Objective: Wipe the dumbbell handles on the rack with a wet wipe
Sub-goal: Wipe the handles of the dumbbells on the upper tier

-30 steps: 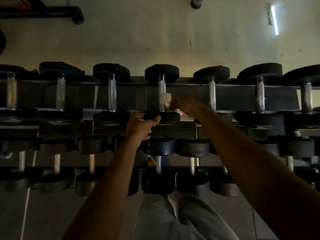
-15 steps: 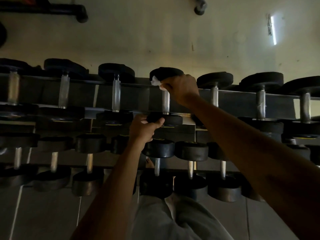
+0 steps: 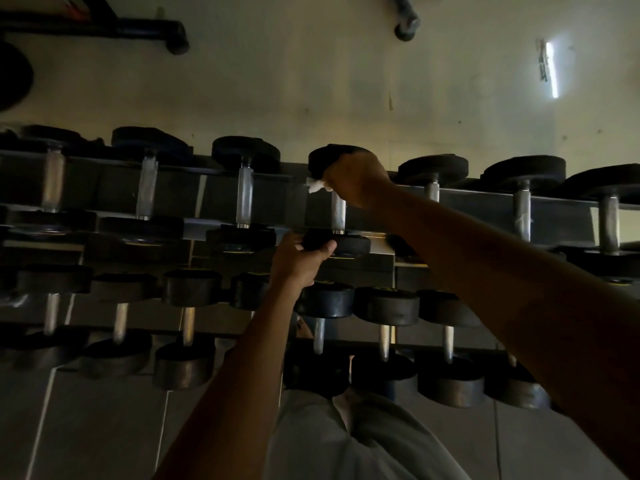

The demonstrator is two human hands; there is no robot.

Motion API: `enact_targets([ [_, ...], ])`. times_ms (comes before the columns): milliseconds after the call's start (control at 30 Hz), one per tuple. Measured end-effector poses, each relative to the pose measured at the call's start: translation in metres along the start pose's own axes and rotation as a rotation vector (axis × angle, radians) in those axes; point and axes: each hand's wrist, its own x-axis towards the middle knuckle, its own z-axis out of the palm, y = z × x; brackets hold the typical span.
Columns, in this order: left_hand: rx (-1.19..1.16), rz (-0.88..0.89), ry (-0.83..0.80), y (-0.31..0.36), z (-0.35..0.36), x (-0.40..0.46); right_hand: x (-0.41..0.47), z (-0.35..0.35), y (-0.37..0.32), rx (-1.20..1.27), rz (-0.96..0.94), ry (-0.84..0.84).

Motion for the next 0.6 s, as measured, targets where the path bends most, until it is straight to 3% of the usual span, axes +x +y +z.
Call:
enact_targets([
  [233, 0.035, 0.01, 0.006, 0.001, 0.002, -0.004, 0.003, -0.003, -0.002, -0.061, -0.09, -0.313],
  [600, 0.034, -0.013, -0.011, 0.002, 0.0, -0.001, -0.021, 0.007, -0.017, -0.089, -0.294, -0.48],
])
